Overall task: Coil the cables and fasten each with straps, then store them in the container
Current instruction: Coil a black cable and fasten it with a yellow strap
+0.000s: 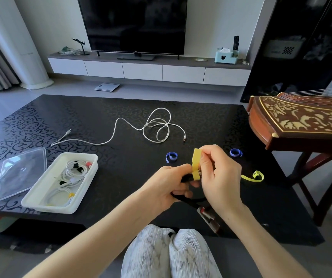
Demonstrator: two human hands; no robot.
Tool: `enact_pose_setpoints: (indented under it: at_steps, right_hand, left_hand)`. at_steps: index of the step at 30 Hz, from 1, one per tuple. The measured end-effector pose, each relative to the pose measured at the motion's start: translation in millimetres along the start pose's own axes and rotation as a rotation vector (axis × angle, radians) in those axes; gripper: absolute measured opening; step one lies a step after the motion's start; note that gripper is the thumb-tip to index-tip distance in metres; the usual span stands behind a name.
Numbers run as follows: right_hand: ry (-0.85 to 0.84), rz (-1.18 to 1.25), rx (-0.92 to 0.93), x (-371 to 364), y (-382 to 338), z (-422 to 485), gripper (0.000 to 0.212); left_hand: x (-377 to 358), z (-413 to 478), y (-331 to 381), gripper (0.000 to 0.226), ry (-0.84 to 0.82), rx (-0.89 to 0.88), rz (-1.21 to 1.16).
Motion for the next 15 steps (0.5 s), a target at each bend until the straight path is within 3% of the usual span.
enact_pose_setpoints:
  at_steps: [3,5,8,10,15]
  right_hand:
    - [-0.152,0.099,-0.326,-8,13,2,0.019]
    - [-0.203,0.104,-0.433,-10,18,4,0.018]
    - [-0.236,0.113,-0.529,-9,23,7,0.02]
    - [-0.262,0.151,-0.596,-8,25,7,0.021]
    - [-0.467,0.221,-0.796,-7,30,7,0.028]
  left_hand:
    - [3,2,-3,0.029,0.035,0.034,0.029]
    - [5,2,-1,0.023,0.077,-0.03,0.117]
    - [4,-4,6,0.027,0.136,-0.372,0.436]
    - [-2,-15,9,0.035,0.08,-0.598,0.609]
    - [0,-21,6,0.014,-0.043,-0.763,0.928]
Point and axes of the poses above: each hand's wrist, its own z-axis towards the middle knuckle, its own x-axis out of the back of the hand, y = z × x, the point moved 4 cm from there along z, towards the middle knuckle, and after that the axes turned 6 degrees about -x, right-handed, at the moved point
